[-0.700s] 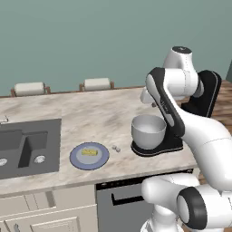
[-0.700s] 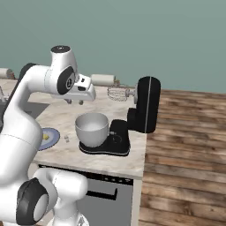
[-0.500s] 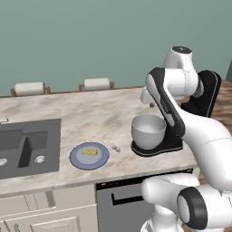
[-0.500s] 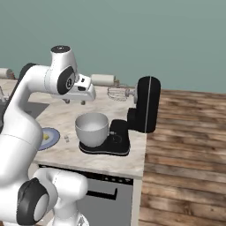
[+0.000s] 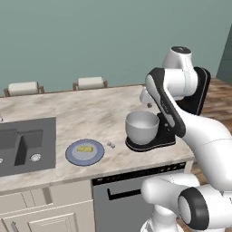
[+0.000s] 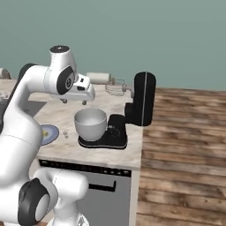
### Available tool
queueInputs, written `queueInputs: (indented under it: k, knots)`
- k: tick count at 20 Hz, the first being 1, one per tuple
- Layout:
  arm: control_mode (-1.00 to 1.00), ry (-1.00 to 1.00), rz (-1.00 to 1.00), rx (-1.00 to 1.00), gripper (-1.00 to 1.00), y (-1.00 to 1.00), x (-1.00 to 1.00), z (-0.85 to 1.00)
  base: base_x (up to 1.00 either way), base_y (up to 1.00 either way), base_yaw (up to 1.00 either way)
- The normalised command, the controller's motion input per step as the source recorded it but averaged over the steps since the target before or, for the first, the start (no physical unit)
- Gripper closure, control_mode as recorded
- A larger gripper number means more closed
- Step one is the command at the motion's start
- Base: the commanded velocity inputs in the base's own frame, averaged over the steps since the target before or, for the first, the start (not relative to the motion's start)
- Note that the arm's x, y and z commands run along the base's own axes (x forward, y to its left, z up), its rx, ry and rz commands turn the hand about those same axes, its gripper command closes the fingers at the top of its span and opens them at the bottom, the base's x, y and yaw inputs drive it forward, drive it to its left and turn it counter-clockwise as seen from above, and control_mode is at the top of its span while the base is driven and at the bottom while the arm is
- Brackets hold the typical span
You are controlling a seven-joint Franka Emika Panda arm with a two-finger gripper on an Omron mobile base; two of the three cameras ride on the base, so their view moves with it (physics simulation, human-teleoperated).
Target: Add butter and sugar cubes to the stand mixer bowl and then turn on the stand mixer to begin making frosting.
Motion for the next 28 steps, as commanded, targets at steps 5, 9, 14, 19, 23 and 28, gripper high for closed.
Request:
queueInputs:
  k: [5, 9, 14, 19, 23, 28]
  knots:
    - [1.00, 0.00, 0.00, 0.00, -1.00, 0.00, 0.00, 0.00, -0.02, 0.39, -0.18]
    - [1.00, 0.00, 0.00, 0.00, -1.00, 0.00, 0.00, 0.00, 0.00, 0.56, -0.26]
    - [1.00, 0.00, 0.00, 0.00, -1.00, 0.00, 0.00, 0.00, 0.00, 0.28, -0.26]
    - [1.00, 0.00, 0.00, 0.00, -1.00, 0.00, 0.00, 0.00, 0.09, 0.11, -0.30]
    - [1.00, 0.00, 0.00, 0.00, -1.00, 0.00, 0.00, 0.00, 0.14, 0.28, -0.31]
    - [-1.00, 0.00, -0.05, 0.00, -1.00, 0.08, 0.02, 0.00, 0.10, 0.30, -0.22]
